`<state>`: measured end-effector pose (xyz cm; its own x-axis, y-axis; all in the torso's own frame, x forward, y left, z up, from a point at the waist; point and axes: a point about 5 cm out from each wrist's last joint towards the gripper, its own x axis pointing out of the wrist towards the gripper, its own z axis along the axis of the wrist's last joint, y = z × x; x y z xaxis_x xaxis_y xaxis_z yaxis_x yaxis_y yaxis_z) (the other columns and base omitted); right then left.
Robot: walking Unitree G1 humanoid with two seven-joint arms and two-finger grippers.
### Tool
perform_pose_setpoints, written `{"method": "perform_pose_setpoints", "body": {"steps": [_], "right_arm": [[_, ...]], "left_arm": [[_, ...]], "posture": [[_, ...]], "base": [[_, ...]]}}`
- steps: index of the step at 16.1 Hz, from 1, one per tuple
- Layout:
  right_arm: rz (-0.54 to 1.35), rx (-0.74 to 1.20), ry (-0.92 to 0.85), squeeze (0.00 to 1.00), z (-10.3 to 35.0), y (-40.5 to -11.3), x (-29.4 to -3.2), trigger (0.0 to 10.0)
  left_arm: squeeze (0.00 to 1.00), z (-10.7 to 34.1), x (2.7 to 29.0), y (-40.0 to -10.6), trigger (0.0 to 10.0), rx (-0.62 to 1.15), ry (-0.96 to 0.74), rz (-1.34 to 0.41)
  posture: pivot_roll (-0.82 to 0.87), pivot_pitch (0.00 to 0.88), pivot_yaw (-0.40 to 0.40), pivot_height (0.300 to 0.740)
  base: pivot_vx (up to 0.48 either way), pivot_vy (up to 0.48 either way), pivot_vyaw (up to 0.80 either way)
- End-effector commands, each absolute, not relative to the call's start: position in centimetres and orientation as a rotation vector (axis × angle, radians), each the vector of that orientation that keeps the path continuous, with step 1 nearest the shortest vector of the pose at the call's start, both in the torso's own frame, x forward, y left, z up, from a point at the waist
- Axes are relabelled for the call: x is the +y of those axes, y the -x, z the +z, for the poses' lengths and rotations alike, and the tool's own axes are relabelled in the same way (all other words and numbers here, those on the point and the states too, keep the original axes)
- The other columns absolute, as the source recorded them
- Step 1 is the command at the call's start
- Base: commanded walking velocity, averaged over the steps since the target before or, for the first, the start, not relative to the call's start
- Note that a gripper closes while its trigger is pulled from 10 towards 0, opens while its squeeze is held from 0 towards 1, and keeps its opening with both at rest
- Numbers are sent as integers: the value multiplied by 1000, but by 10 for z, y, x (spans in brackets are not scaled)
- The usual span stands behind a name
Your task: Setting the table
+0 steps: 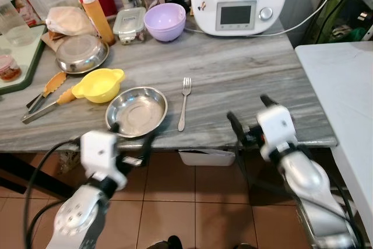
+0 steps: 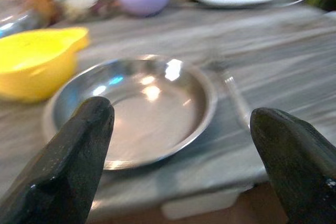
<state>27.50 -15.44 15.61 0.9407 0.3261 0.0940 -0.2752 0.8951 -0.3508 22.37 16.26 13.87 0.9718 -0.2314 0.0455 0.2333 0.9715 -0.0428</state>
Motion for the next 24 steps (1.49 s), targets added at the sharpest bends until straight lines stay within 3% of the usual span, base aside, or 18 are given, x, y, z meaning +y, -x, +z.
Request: {"method": "perform_pose_setpoints", "body": {"steps": [1,6,15,16,17,18,24], "right_arm": [[312,-144,307,1000,156,-271,-153,10000],[272,-91,315,1000,137,-241,-158,10000],[277,-154,249,1000,151,-253,-146,10000],[275,-153,241,894,151,-255,-145,10000],[270,-144,242,341,150,-257,-144,10000],[277,-134,236,0,149,-260,-139,10000],[301,-147,235,0,151,-264,-135,10000]], "left_arm": [[0,134,171,-221,10000,-27,22,-185],[0,112,191,-210,10000,64,-18,-3],[0,112,193,-211,10000,62,-38,43],[0,111,193,-211,10000,64,-36,43],[0,111,193,-211,10000,63,-36,45],[0,113,194,-212,10000,60,-40,52],[0,114,188,-214,10000,53,-47,17]], "posture": [[-167,177,138,740],[-182,172,126,740],[-164,166,121,740],[-164,166,121,740],[-164,166,121,740],[-152,168,116,740],[-148,160,109,740]], "base": [[0,0,0],[0,0,0],[0,0,0],[0,0,0],[0,0,0],[0,0,-606],[0,0,-200]]}}
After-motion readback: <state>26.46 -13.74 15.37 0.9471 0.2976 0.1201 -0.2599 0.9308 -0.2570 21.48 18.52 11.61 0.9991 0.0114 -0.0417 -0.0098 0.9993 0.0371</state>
